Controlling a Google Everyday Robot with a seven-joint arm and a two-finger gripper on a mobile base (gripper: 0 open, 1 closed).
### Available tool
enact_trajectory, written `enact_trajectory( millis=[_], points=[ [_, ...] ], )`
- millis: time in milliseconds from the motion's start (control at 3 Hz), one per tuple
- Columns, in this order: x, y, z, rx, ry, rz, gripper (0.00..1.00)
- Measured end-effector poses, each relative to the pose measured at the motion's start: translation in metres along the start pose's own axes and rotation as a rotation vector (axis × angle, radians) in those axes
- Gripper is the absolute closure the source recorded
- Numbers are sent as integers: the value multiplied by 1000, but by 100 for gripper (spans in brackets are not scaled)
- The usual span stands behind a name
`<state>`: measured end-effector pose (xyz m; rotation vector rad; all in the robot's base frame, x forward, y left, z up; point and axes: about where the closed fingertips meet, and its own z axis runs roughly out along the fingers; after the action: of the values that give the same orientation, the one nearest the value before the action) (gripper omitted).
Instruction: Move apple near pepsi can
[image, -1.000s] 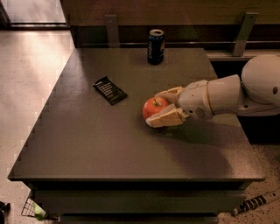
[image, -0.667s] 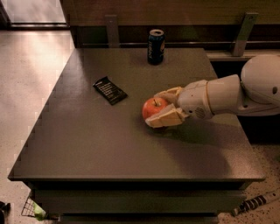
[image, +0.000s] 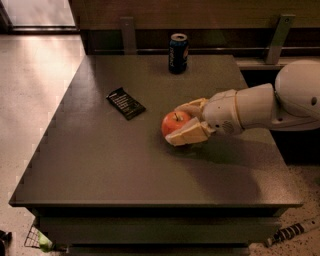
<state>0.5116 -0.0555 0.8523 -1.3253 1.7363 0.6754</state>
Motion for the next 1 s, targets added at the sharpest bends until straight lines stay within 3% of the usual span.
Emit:
enact_trajectory(
  millis=[333,1000],
  points=[
    [-11,-25,-23,48,0,12,100],
    [-41,-151,-75,186,-66,95,100]
  ],
)
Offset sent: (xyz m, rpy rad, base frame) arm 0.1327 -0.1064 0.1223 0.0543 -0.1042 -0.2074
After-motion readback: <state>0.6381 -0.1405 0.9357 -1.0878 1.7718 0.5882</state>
